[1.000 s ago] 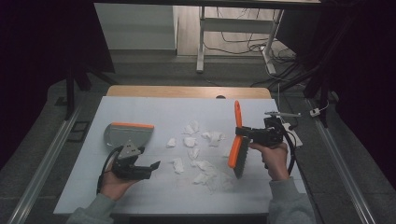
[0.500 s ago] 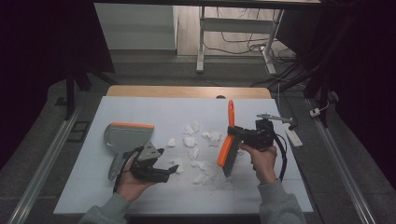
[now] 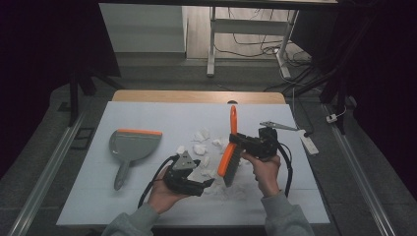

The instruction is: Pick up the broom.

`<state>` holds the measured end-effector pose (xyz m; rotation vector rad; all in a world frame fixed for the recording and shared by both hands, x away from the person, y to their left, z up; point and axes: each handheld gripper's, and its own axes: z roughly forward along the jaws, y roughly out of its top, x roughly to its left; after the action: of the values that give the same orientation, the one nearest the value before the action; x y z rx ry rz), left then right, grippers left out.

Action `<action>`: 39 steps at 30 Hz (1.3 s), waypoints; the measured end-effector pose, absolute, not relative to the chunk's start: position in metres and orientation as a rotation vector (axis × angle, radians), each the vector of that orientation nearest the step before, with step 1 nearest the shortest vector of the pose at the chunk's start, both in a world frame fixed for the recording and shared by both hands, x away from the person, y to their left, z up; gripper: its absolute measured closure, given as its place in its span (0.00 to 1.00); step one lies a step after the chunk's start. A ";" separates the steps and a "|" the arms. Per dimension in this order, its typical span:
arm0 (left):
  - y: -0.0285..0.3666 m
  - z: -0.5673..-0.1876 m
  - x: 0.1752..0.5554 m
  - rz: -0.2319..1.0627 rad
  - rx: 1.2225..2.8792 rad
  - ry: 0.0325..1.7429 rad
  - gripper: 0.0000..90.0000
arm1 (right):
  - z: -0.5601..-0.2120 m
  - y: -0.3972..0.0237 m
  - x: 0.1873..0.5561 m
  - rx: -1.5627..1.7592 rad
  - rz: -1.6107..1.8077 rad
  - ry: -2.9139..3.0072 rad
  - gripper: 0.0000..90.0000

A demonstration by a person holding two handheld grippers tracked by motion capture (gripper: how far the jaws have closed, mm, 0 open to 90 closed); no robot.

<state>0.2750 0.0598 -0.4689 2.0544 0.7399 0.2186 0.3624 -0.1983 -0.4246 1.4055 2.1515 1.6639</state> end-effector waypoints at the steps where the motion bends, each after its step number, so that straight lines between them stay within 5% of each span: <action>1: 0.060 -0.469 0.275 0.219 2.054 0.740 0.26 | -0.426 -0.197 0.362 1.409 1.663 2.144 0.79; 13: 0.034 -0.478 0.288 0.206 2.050 0.771 0.30 | -0.442 -0.185 0.360 1.465 1.720 2.076 0.79; 28: 0.031 -0.491 0.300 0.248 2.002 0.832 0.80 | -0.449 -0.180 0.353 1.522 1.812 1.975 0.79; 39: 0.052 -0.490 0.312 0.171 2.002 0.860 0.88 | -0.447 -0.175 0.350 1.485 1.828 2.000 0.79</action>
<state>0.3119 0.0525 -0.4900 2.0019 0.8598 0.1712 0.3500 -0.1751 -0.4466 1.4852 1.9996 1.8284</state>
